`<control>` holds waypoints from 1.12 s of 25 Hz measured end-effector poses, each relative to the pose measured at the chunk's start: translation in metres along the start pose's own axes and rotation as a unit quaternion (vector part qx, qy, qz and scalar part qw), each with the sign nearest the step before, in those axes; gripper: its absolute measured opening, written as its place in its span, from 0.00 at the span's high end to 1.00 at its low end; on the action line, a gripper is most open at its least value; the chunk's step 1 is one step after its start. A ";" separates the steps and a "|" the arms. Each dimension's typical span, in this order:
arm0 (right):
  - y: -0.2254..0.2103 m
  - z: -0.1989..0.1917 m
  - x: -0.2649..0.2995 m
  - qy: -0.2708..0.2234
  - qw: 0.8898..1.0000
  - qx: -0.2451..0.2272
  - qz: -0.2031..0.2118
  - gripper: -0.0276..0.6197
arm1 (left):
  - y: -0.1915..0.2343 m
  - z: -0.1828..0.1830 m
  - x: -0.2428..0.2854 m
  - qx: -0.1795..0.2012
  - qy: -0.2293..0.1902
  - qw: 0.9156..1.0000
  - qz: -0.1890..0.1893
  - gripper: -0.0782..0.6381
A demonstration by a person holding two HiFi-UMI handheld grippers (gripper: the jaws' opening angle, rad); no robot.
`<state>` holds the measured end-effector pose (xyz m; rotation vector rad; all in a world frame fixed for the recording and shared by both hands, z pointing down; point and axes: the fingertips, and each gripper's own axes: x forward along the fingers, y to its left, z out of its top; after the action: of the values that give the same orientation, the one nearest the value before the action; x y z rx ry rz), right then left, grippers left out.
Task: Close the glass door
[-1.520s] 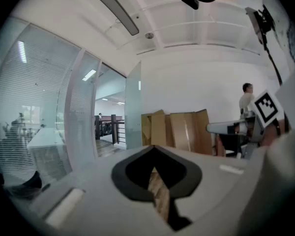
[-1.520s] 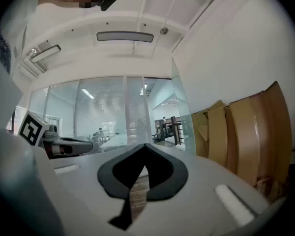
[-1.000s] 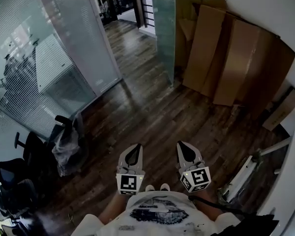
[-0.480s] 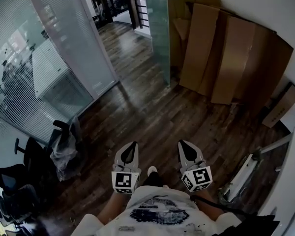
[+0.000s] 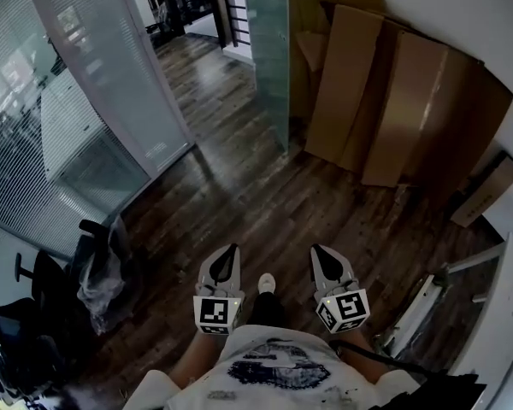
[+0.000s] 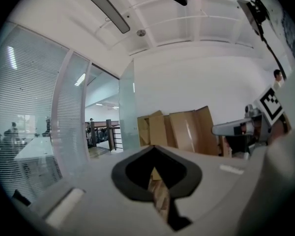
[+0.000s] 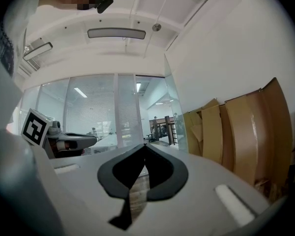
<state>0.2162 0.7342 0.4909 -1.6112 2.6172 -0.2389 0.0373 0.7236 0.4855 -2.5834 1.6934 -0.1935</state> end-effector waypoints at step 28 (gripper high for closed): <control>-0.054 0.012 0.218 0.016 0.999 -0.013 -0.027 0.95 | 0.129 0.002 0.203 -0.001 -0.011 0.998 -0.061 0.89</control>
<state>0.1662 0.5147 0.4943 -1.7030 2.6130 -0.2383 0.0006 0.4861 0.4862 -2.6817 1.5311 -0.1664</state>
